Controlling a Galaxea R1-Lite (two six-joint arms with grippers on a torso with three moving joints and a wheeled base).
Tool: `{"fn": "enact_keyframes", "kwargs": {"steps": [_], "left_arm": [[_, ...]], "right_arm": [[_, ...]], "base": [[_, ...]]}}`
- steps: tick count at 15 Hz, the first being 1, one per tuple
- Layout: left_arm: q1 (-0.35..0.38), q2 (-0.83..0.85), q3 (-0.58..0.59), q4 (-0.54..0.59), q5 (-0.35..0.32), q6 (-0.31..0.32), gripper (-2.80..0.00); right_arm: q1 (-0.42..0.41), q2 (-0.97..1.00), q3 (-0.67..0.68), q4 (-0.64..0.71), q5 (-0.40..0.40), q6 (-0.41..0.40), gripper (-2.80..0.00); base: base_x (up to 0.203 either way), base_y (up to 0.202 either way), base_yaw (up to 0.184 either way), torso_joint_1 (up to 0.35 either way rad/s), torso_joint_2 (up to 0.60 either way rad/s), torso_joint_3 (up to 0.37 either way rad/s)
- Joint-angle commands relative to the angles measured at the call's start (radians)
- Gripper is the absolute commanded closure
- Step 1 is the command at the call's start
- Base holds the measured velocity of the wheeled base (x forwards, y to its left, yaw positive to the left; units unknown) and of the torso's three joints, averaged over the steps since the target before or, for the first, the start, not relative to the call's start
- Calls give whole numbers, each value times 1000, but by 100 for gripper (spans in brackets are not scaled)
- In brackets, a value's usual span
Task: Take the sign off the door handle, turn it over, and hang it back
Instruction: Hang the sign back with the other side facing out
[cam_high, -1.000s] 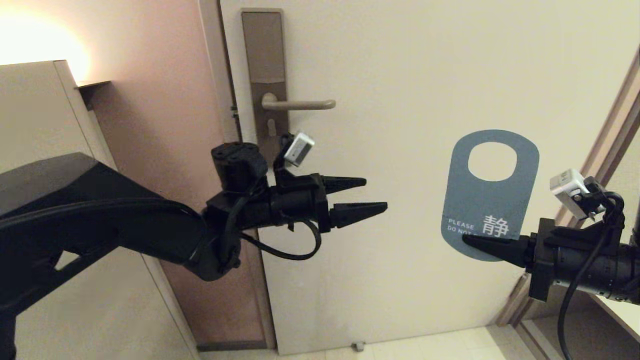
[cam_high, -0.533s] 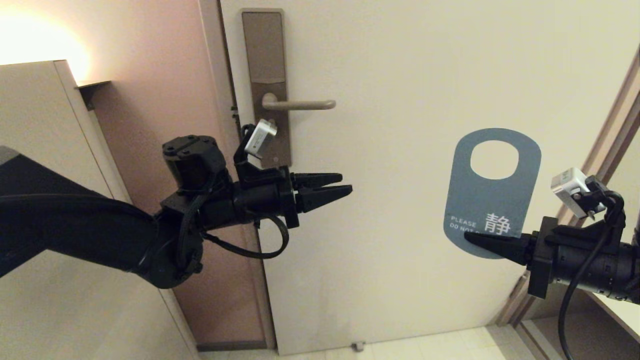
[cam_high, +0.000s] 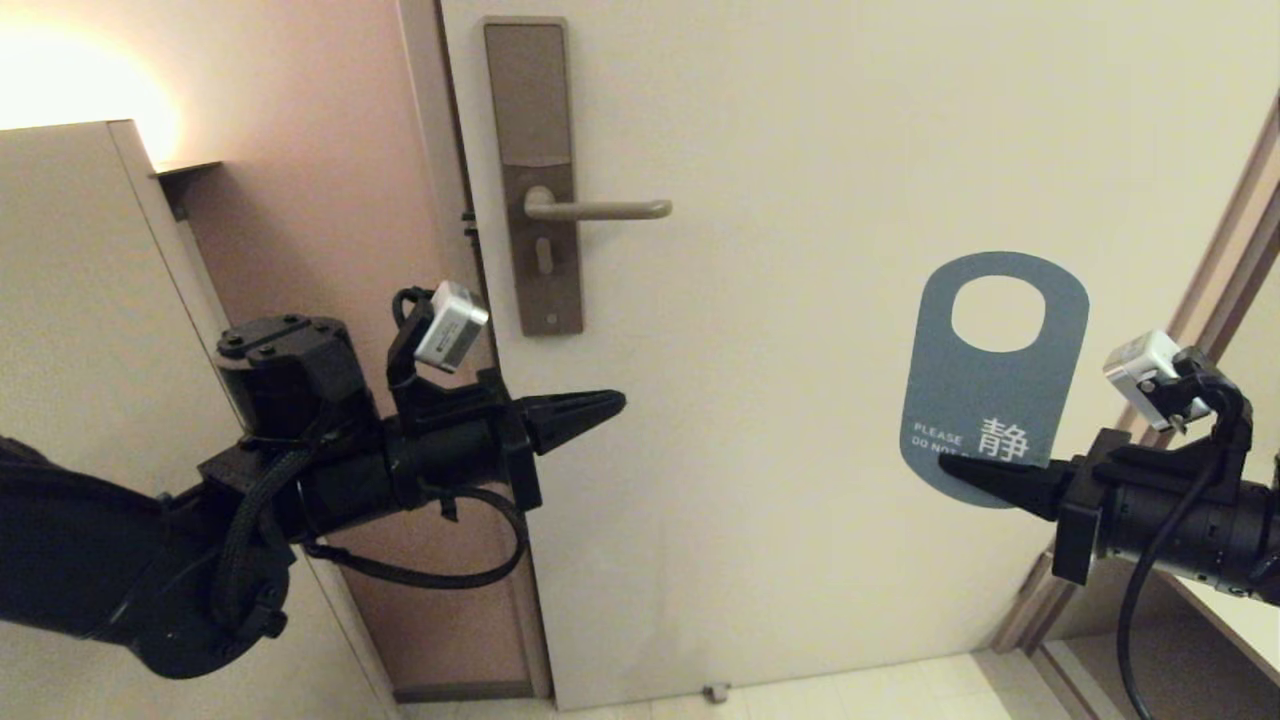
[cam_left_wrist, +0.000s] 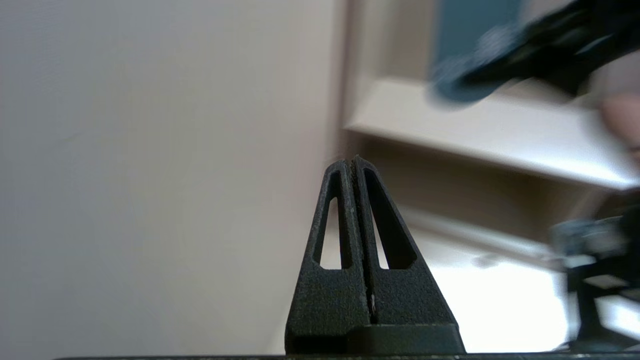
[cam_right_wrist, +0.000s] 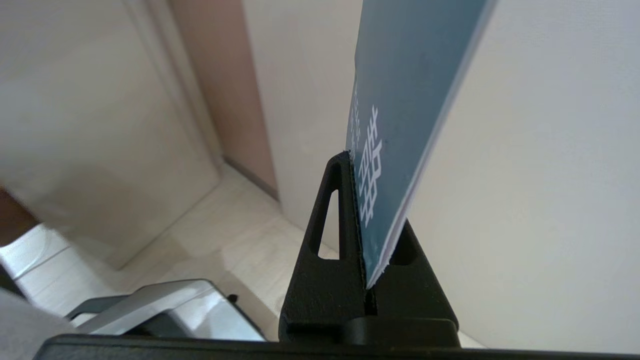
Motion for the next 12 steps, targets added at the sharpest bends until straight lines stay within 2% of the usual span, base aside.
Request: {"fn": "enact_keyframes", "kwargs": {"steps": [1, 3, 5, 6, 8, 12], "left_arm": [[14, -76, 56, 30, 71, 58, 0], [24, -136, 90, 102, 228, 106, 0], [32, -197, 110, 176, 430, 127, 0], [44, -229, 124, 207, 509, 131, 0], [110, -276, 157, 241, 581, 135, 0], [267, -397, 276, 245, 640, 137, 0]], "right_arm": [[0, -6, 2, -3, -11, -1, 0], [0, -9, 4, -3, -32, -1, 0], [0, -10, 2, -3, -58, -1, 0], [0, -14, 2, -3, -71, 0, 0], [-1, -20, 2, -3, -96, 1, 0], [-4, -14, 1, -3, -114, 1, 0]], "base": [[0, 0, 0, 0, 0, 0], [0, 0, 0, 0, 0, 0], [0, 0, 0, 0, 0, 0], [0, 0, 0, 0, 0, 0], [0, 0, 0, 0, 0, 0], [0, 0, 0, 0, 0, 0]]}}
